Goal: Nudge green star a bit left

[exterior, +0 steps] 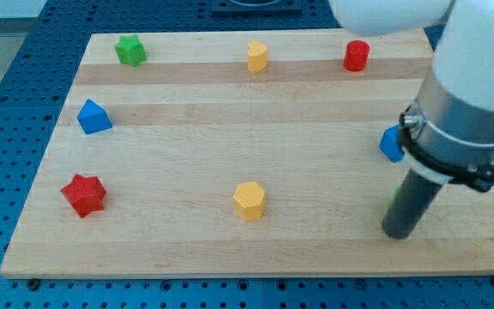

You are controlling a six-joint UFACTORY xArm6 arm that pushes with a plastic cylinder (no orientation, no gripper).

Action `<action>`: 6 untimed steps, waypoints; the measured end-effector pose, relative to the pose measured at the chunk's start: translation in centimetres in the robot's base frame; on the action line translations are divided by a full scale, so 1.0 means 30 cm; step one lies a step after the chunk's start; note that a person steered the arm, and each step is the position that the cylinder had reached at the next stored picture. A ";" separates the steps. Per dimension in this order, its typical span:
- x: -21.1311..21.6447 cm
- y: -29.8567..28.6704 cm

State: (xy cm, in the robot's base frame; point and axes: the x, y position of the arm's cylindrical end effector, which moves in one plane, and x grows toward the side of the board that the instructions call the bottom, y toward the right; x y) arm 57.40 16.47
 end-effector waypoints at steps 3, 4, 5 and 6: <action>0.148 -0.454; 0.050 -0.595; -0.032 -0.733; -0.082 -0.610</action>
State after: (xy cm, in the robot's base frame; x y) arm 54.95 -1.83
